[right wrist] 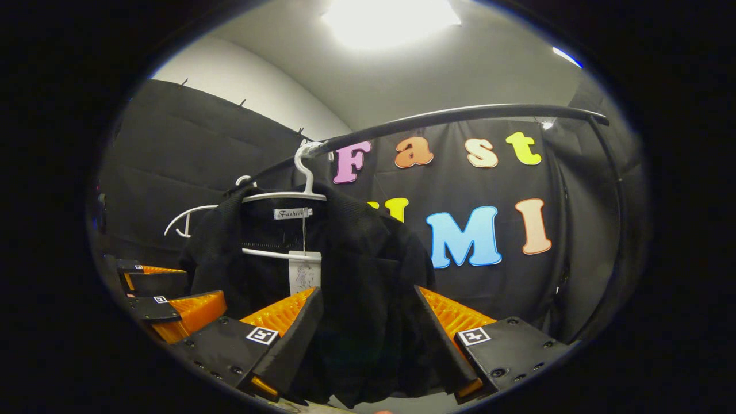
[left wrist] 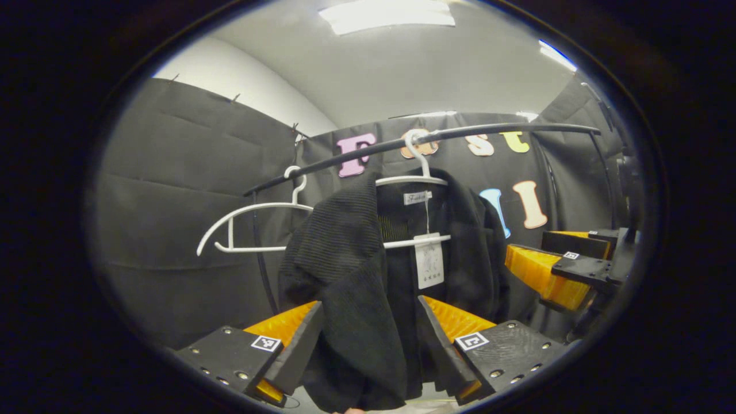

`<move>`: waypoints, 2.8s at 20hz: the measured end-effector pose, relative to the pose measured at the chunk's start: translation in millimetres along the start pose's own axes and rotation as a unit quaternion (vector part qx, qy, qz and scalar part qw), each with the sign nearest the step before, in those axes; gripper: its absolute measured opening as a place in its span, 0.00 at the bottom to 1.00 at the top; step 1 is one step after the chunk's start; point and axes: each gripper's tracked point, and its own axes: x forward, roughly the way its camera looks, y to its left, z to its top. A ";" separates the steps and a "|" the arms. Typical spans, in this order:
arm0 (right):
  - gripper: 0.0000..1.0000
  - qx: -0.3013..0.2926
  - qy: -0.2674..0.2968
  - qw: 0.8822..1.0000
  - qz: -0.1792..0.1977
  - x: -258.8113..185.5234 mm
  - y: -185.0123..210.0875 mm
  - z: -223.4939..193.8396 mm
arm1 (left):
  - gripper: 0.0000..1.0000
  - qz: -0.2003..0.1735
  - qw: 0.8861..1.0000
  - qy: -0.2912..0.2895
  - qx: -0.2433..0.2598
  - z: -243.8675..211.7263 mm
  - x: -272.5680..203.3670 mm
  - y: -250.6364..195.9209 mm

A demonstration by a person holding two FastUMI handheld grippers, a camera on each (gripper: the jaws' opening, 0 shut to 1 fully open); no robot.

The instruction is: Grasp the clothes on the hanger with both hands and then place them into the laundry hamper below.

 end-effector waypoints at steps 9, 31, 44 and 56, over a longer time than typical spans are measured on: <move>0.98 0.034 0.022 0.997 0.066 54.0 12.4 -21.5 | 0.94 0.057 0.998 0.010 0.012 -11.8 34.2 2.4; 0.25 0.063 0.043 0.997 0.017 108.2 0.3 -45.1 | 0.49 0.174 0.984 0.029 0.029 -27.4 80.9 32.2; 0.02 0.034 -0.053 0.996 -0.055 82.8 -64.1 17.5 | 0.02 0.149 0.989 -0.002 0.016 4.9 36.1 51.2; 0.02 -0.010 -0.124 0.987 -0.102 88.2 -104.5 64.1 | 0.02 0.176 0.978 -0.092 0.058 105.4 -2.2 124.6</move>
